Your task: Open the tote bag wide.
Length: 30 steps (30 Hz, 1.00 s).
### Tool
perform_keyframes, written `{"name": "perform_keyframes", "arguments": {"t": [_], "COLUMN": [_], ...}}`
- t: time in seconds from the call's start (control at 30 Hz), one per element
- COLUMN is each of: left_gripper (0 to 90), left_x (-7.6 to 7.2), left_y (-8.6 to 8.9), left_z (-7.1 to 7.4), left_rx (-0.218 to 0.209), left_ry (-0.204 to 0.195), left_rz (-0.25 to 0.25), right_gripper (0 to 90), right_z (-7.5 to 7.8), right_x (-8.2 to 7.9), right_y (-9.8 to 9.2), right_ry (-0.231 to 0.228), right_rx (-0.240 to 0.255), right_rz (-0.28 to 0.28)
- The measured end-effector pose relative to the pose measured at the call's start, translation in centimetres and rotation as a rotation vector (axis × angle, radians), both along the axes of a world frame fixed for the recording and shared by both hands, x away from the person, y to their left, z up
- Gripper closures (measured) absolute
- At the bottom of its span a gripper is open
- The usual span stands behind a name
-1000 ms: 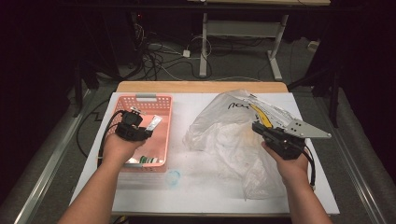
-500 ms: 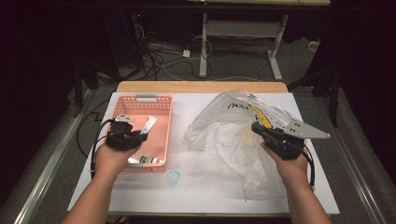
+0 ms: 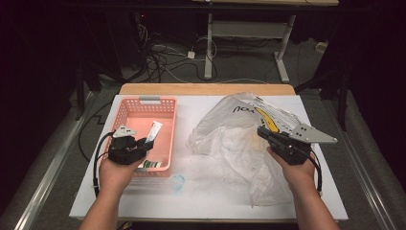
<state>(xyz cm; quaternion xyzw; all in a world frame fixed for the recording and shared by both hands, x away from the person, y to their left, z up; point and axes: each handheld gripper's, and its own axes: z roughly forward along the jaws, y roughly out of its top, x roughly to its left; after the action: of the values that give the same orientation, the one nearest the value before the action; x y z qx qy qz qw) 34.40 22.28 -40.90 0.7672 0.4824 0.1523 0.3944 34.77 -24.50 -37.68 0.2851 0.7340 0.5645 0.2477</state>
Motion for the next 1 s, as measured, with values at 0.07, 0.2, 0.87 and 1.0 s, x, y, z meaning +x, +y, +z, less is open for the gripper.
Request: {"name": "perform_keyframes", "arguments": {"t": [0.07,0.2,0.87,1.0], "left_gripper": [67.7,67.7,67.7,67.7], "left_x": [-0.2,-0.7,-2.3,-2.5], "left_y": [-0.2,-0.5,-2.8,-3.6], "left_z": [0.0,-0.1,1.4,1.4], "left_rx": [-0.016,-0.039,-0.120,-0.128], "left_ry": [-0.017,-0.044,-0.108,-0.110], "left_rz": [-0.001,-0.012,-0.115,-0.142], "right_gripper": [90.0,90.0,90.0,90.0], "right_z": [-0.1,-0.1,-0.1,0.0], "right_x": [0.0,-0.1,-0.1,-0.1], "right_y": [0.1,0.1,-0.2,-0.2], "right_ry": [0.002,0.002,0.007,0.004], "right_rx": [0.000,-0.005,0.012,0.013], "right_rz": [0.000,0.002,-0.006,-0.003]}}
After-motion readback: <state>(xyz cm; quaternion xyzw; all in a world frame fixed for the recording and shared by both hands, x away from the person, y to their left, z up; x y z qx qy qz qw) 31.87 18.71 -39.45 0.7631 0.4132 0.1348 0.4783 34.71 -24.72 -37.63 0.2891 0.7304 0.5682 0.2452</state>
